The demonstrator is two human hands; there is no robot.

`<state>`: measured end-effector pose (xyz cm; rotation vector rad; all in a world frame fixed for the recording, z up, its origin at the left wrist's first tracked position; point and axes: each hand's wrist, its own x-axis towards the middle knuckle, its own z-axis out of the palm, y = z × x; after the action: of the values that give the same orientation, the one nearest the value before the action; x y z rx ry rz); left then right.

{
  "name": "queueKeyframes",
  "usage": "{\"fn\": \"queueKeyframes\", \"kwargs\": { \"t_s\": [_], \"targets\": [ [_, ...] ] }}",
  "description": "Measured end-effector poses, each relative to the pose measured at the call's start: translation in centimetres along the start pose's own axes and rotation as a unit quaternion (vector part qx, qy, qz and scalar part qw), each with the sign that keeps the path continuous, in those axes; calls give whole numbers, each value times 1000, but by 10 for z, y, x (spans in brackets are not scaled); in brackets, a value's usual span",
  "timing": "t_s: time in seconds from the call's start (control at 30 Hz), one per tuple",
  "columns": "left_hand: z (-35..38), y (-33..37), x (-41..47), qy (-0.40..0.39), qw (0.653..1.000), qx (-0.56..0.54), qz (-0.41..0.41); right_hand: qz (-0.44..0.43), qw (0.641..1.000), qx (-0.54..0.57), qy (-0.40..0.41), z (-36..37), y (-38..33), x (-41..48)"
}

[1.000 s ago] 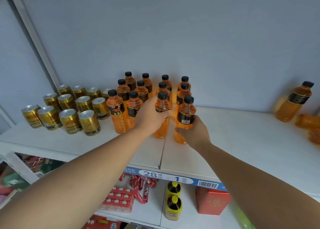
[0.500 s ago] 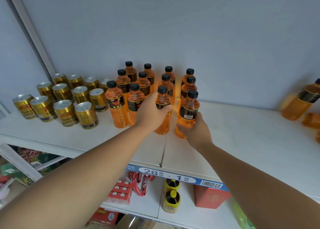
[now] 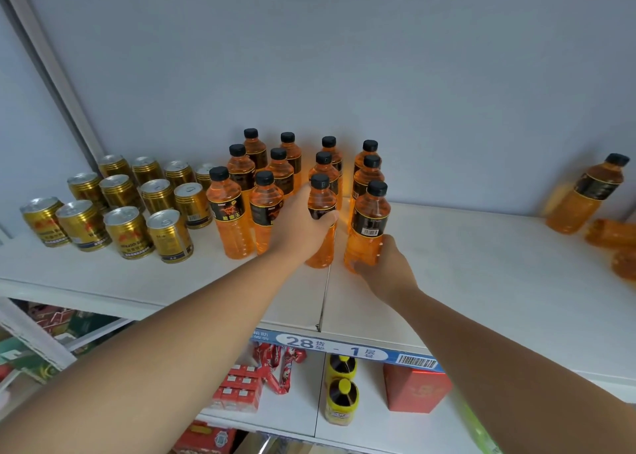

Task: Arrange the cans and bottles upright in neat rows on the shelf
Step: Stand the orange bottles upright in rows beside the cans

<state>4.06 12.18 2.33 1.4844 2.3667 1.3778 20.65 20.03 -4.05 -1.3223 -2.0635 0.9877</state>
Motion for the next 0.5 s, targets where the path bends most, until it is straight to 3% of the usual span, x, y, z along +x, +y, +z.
{"fn": "queueKeyframes", "kwargs": {
  "t_s": [0.3, 0.5],
  "targets": [
    [0, 1, -13, -14, 999, -22, -38, 19, 999, -28, 19, -5, 12, -25],
    [-3, -2, -40, -75, 994, 45, -70, -2, 999, -41, 24, -23, 19, -41]
  ]
}}
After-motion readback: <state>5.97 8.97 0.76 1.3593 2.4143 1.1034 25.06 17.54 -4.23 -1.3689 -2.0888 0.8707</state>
